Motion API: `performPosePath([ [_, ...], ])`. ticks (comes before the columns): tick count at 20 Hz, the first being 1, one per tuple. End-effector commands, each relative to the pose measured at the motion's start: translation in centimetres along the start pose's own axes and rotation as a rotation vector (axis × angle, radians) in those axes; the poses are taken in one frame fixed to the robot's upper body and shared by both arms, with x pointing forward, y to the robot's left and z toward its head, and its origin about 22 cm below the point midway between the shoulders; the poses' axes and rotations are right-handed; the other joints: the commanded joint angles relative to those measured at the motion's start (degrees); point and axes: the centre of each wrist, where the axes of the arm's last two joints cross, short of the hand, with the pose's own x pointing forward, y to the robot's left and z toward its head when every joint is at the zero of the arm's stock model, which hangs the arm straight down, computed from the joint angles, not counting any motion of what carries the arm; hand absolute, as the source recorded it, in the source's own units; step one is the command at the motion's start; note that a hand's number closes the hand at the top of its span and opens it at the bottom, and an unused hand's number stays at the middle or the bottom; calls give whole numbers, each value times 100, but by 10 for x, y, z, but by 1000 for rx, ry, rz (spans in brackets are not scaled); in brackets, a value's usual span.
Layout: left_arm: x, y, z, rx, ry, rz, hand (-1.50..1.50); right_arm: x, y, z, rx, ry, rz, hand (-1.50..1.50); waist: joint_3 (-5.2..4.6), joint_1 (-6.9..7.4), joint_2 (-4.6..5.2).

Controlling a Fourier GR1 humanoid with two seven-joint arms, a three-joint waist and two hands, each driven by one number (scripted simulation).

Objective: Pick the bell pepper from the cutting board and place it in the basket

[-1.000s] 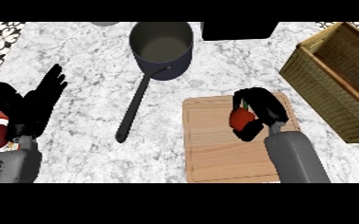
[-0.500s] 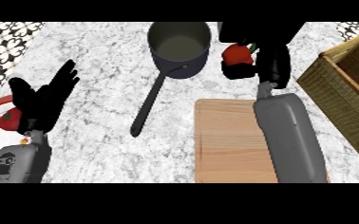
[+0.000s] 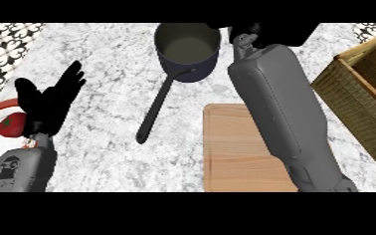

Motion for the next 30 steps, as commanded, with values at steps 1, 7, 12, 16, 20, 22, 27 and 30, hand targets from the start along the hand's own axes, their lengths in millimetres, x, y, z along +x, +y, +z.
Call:
performPosePath([
  [1, -4, 1, -4, 17, -5, 8, 0, 60, -23, -4, -97, 127, 16, 150, 6, -105, 25],
  [7, 0, 8, -6, 29, 9, 9, 0, 83, -52, -38, -191, 162, 60, 150, 13, -184, 29],
  [12, -10, 8, -8, 39, 1, 14, 0, 70, -53, -74, -274, 185, 94, 150, 12, -175, 59],
  [16, -11, -1, 3, 28, -4, 16, 0, 48, -80, -119, -344, 244, 220, 150, 16, -162, 32],
  [20, -8, 10, -1, 55, 2, -2, 0, 42, -86, -125, -394, 285, 253, 150, 17, -226, 18],
  [22, 4, 12, 1, 24, -10, 10, 0, 6, -81, -148, -409, 315, 270, 150, 21, -168, 37],
  [27, -12, 16, 7, 47, 5, 15, 0, -28, -107, -154, -405, 316, 254, 150, 23, -279, -11],
  [30, -7, 22, 7, 45, -16, 8, 0, -46, -104, -153, -382, 314, 320, 150, 21, -260, -3],
])
